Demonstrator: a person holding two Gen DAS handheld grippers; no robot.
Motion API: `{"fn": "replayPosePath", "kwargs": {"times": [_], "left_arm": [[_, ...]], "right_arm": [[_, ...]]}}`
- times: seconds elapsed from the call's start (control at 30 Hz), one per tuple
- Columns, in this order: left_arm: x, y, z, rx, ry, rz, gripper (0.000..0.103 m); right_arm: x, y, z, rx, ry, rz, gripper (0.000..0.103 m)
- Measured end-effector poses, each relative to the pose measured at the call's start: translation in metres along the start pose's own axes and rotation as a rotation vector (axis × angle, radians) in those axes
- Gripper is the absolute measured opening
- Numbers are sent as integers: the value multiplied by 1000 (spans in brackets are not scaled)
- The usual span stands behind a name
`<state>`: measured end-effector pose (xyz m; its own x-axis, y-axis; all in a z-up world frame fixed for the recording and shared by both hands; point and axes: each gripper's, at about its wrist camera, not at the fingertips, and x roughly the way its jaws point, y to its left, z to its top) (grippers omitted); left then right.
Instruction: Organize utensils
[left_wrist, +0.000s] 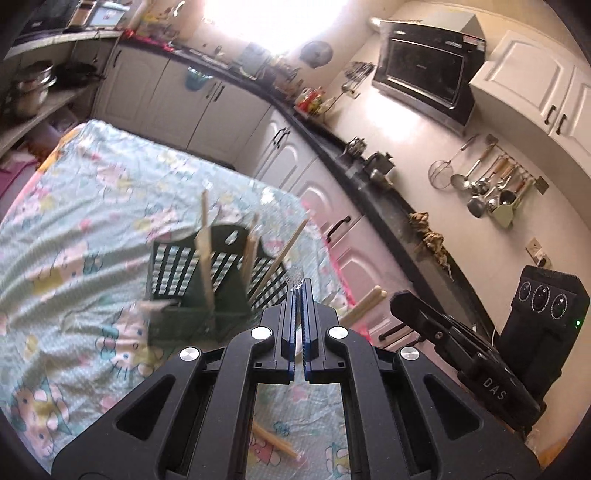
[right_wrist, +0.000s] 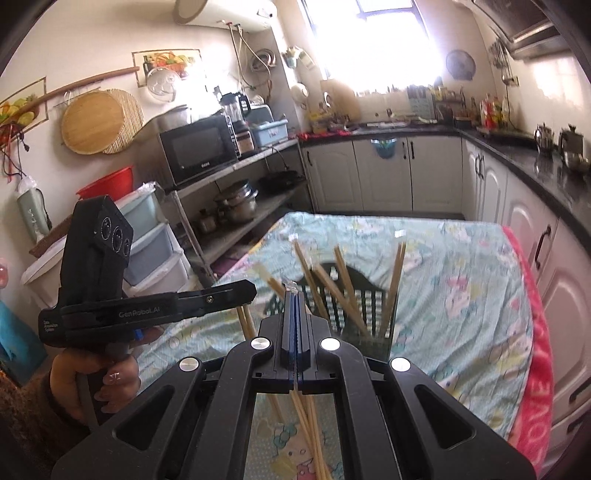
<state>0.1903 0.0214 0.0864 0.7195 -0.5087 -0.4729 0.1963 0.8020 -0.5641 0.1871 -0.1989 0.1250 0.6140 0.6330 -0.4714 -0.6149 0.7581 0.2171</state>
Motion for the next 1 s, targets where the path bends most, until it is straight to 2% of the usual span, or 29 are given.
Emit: {"fn": "replayPosePath", "kwargs": {"times": [0.43,0.77,1.0], "left_arm": [[-23,-42,67,84,-140,-35,0],[-24,-57,105,146,-223,13,0],[-17,-55,111,156,-246,46,0]], "right_arm": [[-17,6,63,-55,-132,-1,1],[-13,-9,89,-46,-190,-52,1],[-2,-17,96,-52,-207,-54,1]]}}
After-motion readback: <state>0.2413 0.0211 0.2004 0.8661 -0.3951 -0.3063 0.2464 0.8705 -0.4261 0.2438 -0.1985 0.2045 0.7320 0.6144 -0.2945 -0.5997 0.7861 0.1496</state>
